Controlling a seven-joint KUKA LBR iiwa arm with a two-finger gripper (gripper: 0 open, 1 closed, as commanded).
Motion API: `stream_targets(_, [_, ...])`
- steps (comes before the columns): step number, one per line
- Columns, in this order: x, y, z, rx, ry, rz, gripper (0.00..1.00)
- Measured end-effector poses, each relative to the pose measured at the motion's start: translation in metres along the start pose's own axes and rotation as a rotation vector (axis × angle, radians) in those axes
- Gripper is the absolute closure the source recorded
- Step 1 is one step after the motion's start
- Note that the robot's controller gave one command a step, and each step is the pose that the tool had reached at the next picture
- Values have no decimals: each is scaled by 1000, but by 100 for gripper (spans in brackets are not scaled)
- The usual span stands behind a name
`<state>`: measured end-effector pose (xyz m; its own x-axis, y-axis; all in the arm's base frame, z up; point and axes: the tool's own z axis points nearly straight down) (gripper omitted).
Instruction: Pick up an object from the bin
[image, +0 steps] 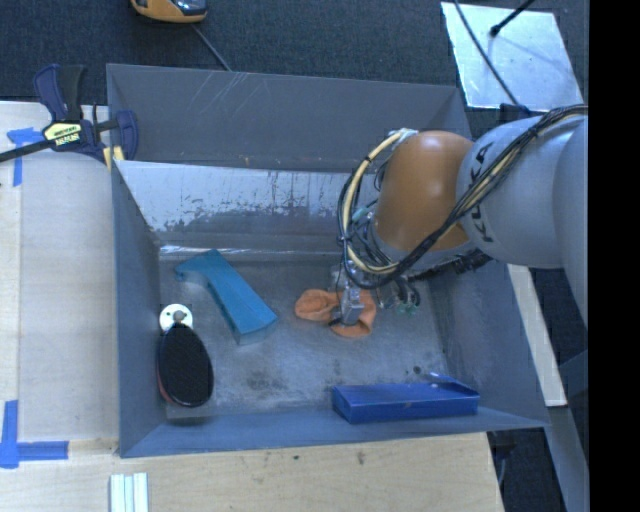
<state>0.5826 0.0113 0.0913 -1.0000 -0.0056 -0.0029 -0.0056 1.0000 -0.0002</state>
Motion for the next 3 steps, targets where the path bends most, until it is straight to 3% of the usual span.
stream_targets(3, [0, 0, 0, 0, 0, -1, 100])
